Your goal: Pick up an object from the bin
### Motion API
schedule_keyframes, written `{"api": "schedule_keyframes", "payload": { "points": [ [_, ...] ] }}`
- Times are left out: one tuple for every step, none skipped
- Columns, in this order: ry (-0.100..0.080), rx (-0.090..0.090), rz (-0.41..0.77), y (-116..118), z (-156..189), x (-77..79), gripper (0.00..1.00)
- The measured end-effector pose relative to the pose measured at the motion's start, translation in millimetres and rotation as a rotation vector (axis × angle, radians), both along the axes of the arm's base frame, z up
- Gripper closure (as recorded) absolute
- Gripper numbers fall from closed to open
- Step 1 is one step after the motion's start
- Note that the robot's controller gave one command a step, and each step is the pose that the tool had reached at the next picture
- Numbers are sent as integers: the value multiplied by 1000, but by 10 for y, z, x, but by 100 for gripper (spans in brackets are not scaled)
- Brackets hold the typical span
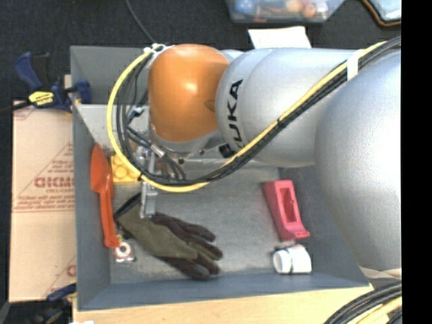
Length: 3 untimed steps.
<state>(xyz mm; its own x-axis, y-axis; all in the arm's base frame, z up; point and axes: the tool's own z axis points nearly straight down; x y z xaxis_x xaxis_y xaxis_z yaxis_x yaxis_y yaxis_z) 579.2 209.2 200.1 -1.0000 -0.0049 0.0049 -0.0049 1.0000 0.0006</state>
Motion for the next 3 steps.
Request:
{"api": "schedule_keyframes", "payload": {
  "points": [
    [-6,1,-6,-15,45,10,0],
    [-3,2,-176,-527,-1313,-562,0],
    [-19,6,93,-665,-1291,-578,0]
  ]
}}
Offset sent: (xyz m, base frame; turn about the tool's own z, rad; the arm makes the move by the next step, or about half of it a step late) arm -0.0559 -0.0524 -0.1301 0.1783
